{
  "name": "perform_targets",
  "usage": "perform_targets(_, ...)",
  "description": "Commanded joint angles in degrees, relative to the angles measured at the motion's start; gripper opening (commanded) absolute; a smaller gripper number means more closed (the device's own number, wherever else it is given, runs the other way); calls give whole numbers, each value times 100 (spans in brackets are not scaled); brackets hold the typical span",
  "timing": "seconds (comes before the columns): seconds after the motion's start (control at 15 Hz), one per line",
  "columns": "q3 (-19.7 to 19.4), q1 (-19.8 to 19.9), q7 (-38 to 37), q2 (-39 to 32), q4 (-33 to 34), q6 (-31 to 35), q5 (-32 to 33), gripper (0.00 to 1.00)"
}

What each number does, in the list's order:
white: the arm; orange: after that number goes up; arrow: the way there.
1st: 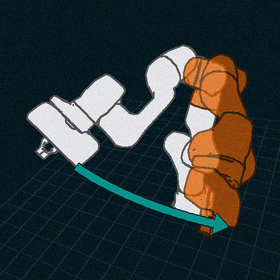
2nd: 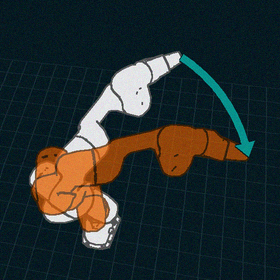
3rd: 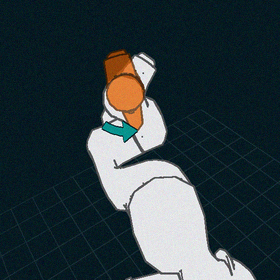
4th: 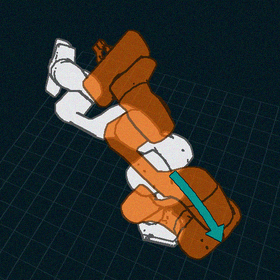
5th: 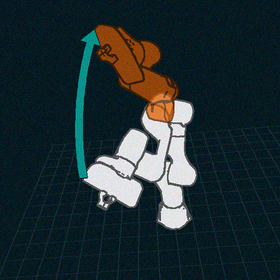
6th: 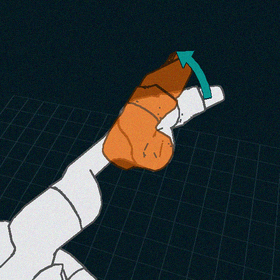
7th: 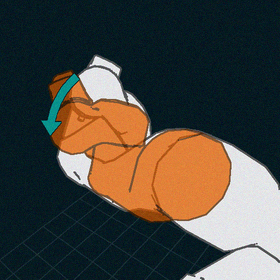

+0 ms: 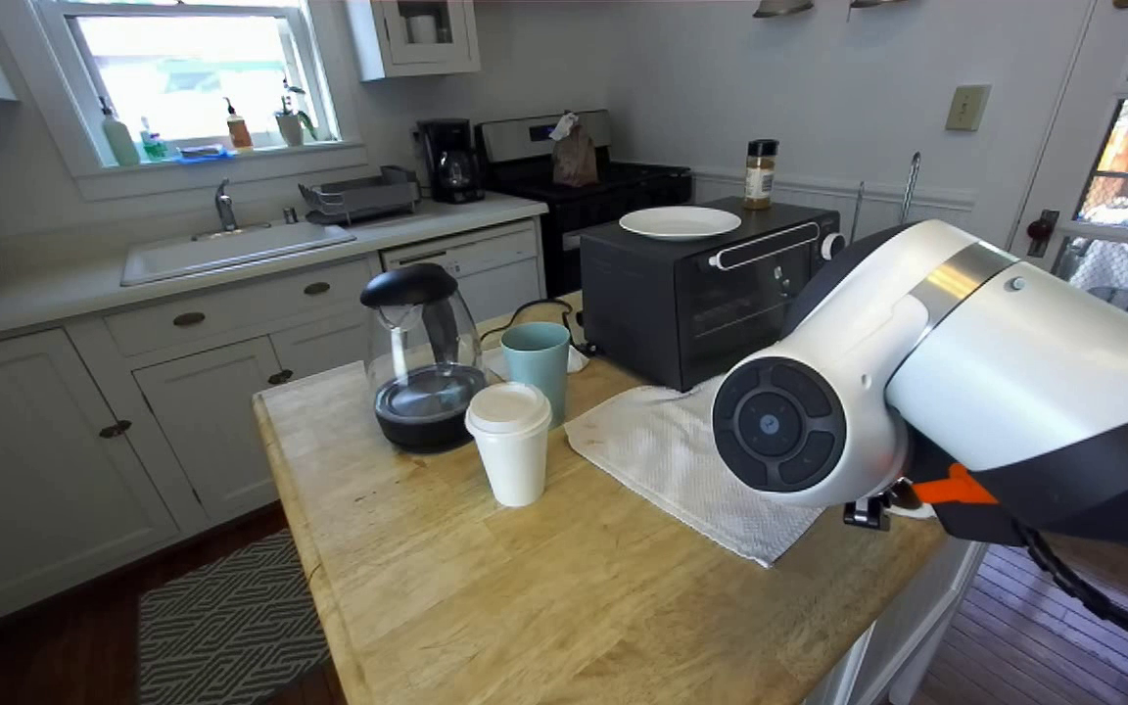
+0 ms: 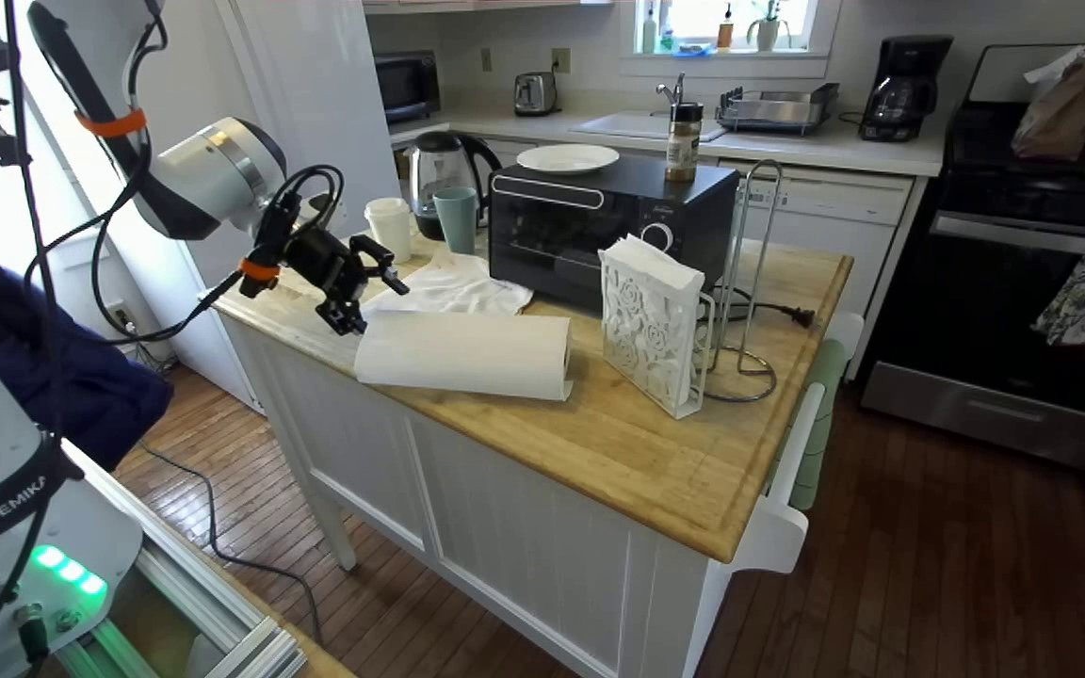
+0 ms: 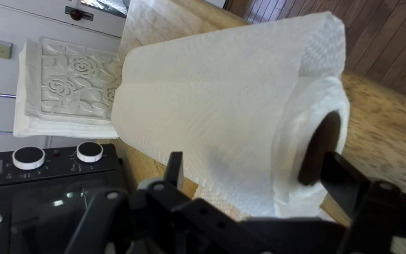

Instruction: Set the paper towel roll upright on the countertop

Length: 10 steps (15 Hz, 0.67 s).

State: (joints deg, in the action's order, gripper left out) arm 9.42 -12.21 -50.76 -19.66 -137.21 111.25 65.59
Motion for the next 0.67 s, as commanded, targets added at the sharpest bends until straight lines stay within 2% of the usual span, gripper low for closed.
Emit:
perform_targets(0.0, -48, -10, -23, -143, 53, -65, 251, 100)
perform_targets(0.33, -85, 38, -29, -97, 12, -39, 391, 100)
perform_targets(0.6, -85, 89, 395, -99, -26, -158, 258, 100)
